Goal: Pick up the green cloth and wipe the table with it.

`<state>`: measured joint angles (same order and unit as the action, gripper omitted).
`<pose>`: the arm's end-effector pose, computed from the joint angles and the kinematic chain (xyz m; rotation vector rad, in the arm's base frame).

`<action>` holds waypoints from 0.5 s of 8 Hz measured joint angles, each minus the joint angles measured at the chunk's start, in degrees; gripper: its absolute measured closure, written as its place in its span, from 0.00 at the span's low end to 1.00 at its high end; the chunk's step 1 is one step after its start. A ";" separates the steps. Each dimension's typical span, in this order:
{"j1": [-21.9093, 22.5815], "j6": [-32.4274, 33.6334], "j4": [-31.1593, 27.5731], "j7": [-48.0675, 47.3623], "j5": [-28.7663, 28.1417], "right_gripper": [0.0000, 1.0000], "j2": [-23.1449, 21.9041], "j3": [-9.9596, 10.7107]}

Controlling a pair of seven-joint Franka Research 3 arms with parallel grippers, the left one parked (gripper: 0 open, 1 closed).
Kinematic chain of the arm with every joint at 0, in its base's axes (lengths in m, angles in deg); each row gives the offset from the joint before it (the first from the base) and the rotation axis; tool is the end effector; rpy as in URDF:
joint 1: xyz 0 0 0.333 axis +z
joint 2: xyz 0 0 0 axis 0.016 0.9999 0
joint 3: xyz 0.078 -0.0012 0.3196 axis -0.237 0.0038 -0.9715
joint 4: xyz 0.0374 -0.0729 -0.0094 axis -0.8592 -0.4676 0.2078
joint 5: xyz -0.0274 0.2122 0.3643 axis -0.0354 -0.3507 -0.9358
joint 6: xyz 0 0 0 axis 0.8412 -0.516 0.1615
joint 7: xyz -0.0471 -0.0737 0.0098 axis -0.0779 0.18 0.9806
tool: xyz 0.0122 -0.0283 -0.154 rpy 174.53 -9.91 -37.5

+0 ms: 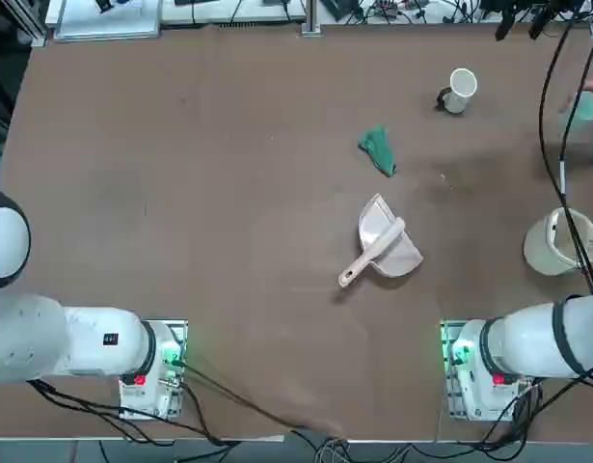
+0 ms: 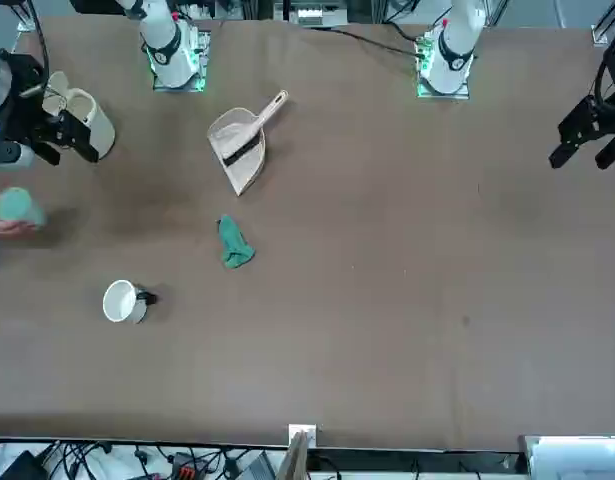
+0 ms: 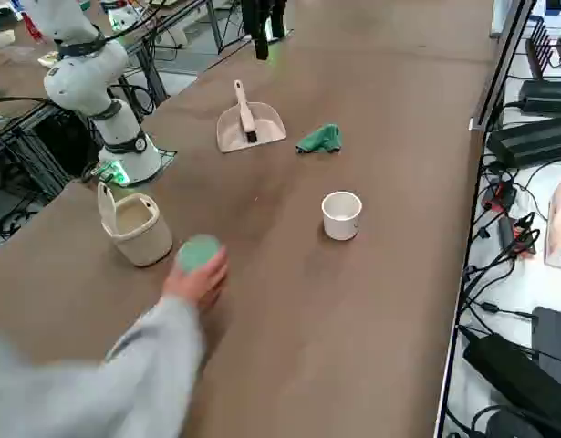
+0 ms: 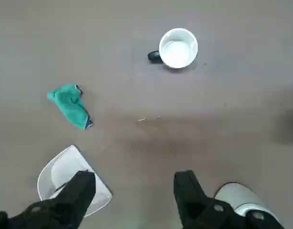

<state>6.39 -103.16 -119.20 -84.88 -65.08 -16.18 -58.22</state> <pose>0.5683 0.0285 0.5651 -3.1100 -0.0435 0.0555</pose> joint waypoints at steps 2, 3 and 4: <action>0.00 0.00 0.05 0.02 0.00 0.00 0.00 0.00; 0.00 0.00 0.13 0.02 -0.02 0.00 0.00 0.00; 0.03 0.00 0.22 0.02 -0.05 0.00 0.00 0.00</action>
<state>6.42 -103.17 -118.98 -84.86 -65.13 -16.18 -58.22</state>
